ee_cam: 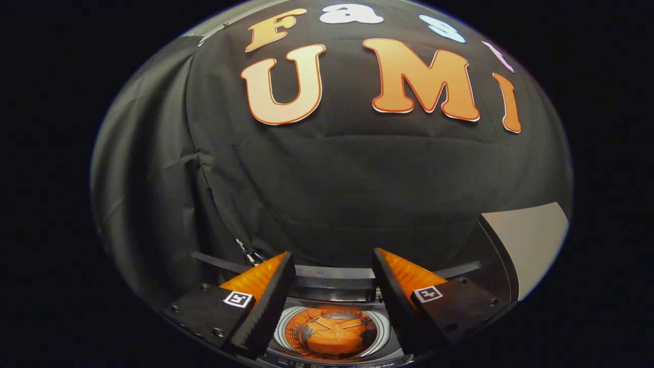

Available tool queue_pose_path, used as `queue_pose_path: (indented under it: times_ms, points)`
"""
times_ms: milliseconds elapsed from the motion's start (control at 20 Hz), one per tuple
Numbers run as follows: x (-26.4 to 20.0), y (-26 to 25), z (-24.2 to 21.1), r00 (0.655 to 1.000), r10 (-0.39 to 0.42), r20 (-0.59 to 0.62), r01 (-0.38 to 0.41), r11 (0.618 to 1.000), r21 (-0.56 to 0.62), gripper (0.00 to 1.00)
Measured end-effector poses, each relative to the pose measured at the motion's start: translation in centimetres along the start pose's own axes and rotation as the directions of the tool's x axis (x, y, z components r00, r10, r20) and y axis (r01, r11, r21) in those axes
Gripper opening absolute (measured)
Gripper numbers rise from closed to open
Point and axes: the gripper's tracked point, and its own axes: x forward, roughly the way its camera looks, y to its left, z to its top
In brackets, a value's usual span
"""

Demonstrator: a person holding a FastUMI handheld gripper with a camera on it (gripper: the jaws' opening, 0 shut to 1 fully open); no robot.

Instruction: Put the clothes into the washing machine and then close the washing machine lid.

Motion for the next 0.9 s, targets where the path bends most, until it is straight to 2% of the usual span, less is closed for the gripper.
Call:
queue_pose_path:
  times_ms: [900]
  points:
    - [-1.6,0.7,-2.4,0.998,0.0,0.056,0.001,1.0,-0.012,0.99]
